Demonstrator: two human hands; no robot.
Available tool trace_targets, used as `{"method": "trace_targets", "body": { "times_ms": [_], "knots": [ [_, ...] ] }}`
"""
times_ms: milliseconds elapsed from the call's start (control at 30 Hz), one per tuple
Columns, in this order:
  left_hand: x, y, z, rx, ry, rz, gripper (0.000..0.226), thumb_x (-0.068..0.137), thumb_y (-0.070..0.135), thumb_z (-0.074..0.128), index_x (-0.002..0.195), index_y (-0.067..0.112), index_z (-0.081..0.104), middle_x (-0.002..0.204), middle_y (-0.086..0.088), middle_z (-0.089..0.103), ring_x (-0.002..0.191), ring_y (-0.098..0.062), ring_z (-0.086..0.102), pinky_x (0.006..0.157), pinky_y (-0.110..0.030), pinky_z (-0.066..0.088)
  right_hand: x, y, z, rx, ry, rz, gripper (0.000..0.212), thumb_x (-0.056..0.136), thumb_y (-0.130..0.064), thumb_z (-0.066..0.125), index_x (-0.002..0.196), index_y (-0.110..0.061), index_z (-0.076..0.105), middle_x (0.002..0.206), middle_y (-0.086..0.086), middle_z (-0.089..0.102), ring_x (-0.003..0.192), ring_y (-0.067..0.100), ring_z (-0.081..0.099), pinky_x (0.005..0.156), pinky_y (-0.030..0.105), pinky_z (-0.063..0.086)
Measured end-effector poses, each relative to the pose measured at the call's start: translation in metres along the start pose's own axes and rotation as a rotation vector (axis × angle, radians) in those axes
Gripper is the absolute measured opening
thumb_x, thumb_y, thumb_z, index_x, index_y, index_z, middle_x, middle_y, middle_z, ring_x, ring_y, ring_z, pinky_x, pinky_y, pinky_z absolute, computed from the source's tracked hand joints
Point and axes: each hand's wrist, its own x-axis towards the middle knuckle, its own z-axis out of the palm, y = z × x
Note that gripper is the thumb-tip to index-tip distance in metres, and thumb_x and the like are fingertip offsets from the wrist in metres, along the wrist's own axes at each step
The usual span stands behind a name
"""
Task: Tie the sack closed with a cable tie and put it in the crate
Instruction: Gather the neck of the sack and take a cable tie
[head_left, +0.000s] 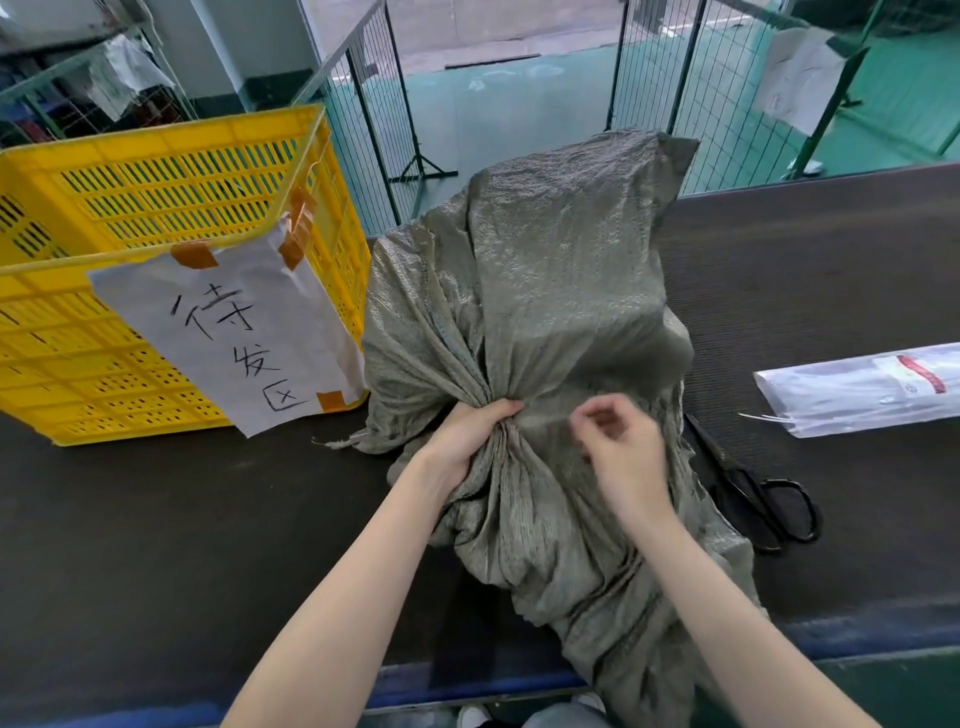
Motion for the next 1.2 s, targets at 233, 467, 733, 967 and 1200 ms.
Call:
{"method": "trace_targets", "body": {
  "times_ms": [233,467,733,967,1200],
  "knots": [
    [-0.008,0.002,-0.013,0.199,-0.05,-0.097,0.026,0.077,0.033,0.076,0.099,0.024,0.068,0.105,0.005,0.071,0.093,-0.009,0.067,0.085,-0.025,0.05,0.058,0.025,-0.026,0.058,-0.01,0.326,0.094,0.067,-0.055,0.068,0.144,-0.037,0.016,0.149,0.002,0.033,0.131,0.022,0.04,0.11,0.047,0.034],
    [-0.009,0.022,-0.017,0.445,0.05,-0.194,0.025,0.076,0.027,0.078,0.097,0.017,0.068,0.083,0.003,0.068,0.077,-0.011,0.065,0.077,-0.025,0.05,0.101,0.027,-0.033,0.039,-0.199,0.378,0.086,0.09,-0.04,0.056,0.146,-0.042,-0.008,0.156,0.001,0.023,0.139,0.023,0.031,0.114,0.048,0.027],
    [0.001,0.0,0.014,0.049,0.25,-0.009,0.037,0.089,0.007,0.059,0.125,0.003,0.056,0.116,-0.009,0.064,0.098,-0.02,0.062,0.088,-0.028,0.049,0.102,0.034,-0.035,-0.525,0.033,0.338,0.088,0.08,-0.05,0.065,0.147,-0.029,0.012,0.153,0.012,0.018,0.136,0.038,0.021,0.11,0.055,0.021],
    [0.01,-0.004,0.022,0.08,0.27,-0.039,0.036,0.089,0.009,0.054,0.124,0.002,0.058,0.117,-0.013,0.066,0.104,-0.024,0.062,0.094,-0.032,0.049,0.077,0.045,-0.042,0.31,-0.03,0.685,0.065,0.067,-0.024,0.081,0.12,0.004,0.054,0.116,0.023,0.064,0.095,0.032,0.067,0.086,0.046,0.054],
    [0.004,-0.008,0.007,-0.092,-0.085,-0.132,0.047,0.077,0.035,0.072,0.118,0.014,0.065,0.115,-0.006,0.07,0.107,-0.019,0.066,0.098,-0.033,0.046,0.036,0.028,-0.038,0.431,-0.354,0.719,0.091,0.082,-0.017,0.07,0.15,-0.025,0.011,0.133,0.009,0.055,0.096,0.02,0.063,0.07,0.034,0.05]
  ]
}}
